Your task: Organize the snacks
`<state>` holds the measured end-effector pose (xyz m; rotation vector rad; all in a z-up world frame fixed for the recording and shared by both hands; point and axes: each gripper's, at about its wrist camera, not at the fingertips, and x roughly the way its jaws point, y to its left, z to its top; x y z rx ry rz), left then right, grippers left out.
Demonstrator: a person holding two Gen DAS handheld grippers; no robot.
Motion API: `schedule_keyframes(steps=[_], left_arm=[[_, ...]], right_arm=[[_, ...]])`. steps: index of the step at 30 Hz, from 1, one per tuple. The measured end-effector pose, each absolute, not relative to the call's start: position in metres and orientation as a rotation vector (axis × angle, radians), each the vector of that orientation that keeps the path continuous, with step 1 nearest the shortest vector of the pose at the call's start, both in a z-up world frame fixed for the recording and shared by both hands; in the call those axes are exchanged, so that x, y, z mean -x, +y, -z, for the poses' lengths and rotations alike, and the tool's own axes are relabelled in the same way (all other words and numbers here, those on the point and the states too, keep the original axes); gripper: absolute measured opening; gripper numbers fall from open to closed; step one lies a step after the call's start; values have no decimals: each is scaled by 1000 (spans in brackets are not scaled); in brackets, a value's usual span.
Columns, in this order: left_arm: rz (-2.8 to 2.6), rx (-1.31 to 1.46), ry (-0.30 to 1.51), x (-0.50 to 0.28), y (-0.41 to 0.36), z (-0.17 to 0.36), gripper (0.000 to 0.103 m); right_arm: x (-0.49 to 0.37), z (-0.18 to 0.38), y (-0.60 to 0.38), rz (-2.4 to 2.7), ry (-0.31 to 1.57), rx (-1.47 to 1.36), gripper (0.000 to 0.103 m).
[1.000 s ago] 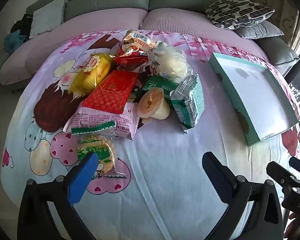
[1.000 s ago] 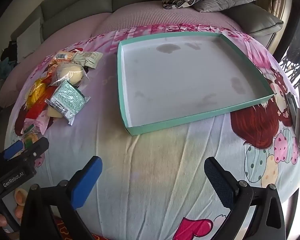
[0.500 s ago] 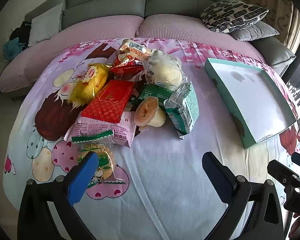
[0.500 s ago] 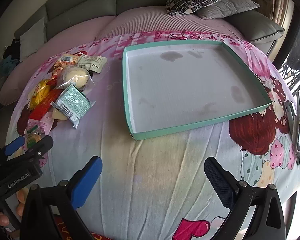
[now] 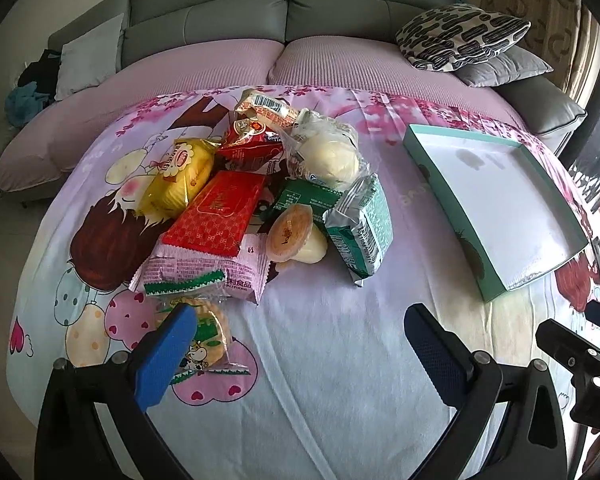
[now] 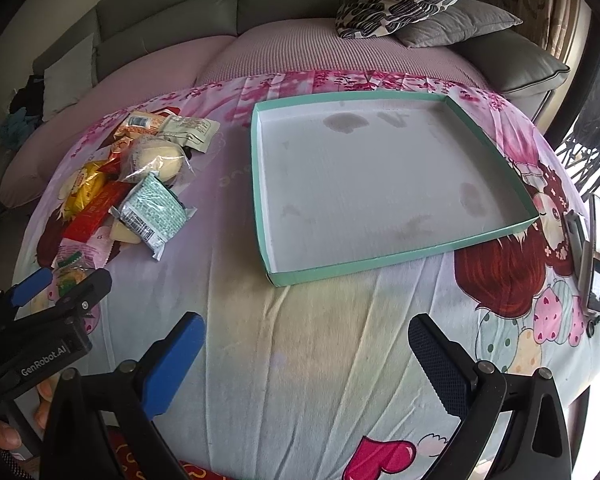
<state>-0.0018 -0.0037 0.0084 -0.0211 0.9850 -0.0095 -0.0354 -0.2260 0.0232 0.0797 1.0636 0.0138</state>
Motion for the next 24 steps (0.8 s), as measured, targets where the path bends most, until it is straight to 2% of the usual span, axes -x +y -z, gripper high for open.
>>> schedule_keyframes(steps=[24], left_arm=[[4,59,980,0,9,-14,103]], right_arm=[[33,-31,-210,-27,1060,-48,103]])
